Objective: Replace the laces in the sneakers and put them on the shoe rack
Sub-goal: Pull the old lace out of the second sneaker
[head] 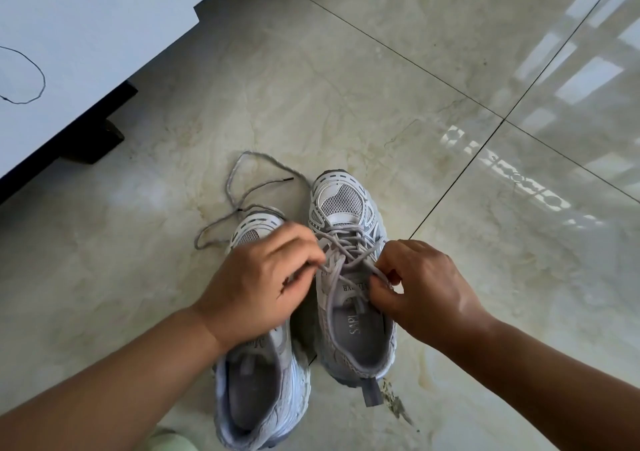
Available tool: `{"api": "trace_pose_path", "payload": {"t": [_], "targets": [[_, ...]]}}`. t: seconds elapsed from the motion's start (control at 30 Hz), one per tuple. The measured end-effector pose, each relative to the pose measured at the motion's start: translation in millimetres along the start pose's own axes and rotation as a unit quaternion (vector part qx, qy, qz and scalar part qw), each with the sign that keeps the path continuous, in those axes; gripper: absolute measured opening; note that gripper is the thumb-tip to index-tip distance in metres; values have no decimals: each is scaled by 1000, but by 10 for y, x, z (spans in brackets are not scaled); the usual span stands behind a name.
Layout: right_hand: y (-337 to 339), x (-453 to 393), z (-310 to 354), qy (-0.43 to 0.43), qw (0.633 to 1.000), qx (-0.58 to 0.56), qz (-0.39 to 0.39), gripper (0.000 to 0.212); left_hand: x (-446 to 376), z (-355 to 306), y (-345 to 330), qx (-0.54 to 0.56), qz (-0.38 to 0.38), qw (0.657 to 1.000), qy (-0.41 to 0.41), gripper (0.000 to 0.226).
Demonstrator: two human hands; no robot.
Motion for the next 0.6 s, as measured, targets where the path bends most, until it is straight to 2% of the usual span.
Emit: {"api": "trace_pose_path", "payload": {"t": [0.1, 0.2, 0.3, 0.4, 0.5, 0.6], "targets": [[-8, -7, 21, 6, 1000, 0, 6, 13, 54, -21, -90, 59, 37, 997, 21, 27], [-12, -11, 22, 10, 1000, -3, 1, 15, 40, 25, -112, 81, 34, 995, 39, 25], [-7, 0, 15, 8, 1000, 0, -13, 16, 26, 209, -78, 45, 18, 995, 91, 18], [-21, -1, 22, 5, 1000, 0, -5, 13, -20, 349, -39, -14, 41, 989, 143, 16], [-15, -3, 10, 2, 1000, 5, -1, 12, -74, 225, 7, -44, 65, 992, 100, 26], [-10, 1, 0, -5, 1000, 0, -1, 11, -49, 2, -5, 21, 99, 994, 46, 38]]}}
Point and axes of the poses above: each hand's wrist, its own x-axis away from the middle knuckle, its own y-axis out of the back of the hand, z = x × y, the point moved 3 cm from there along -x, towards the middle knuckle, and after that the axes turned 3 degrees about -x, right-handed, at the moved point
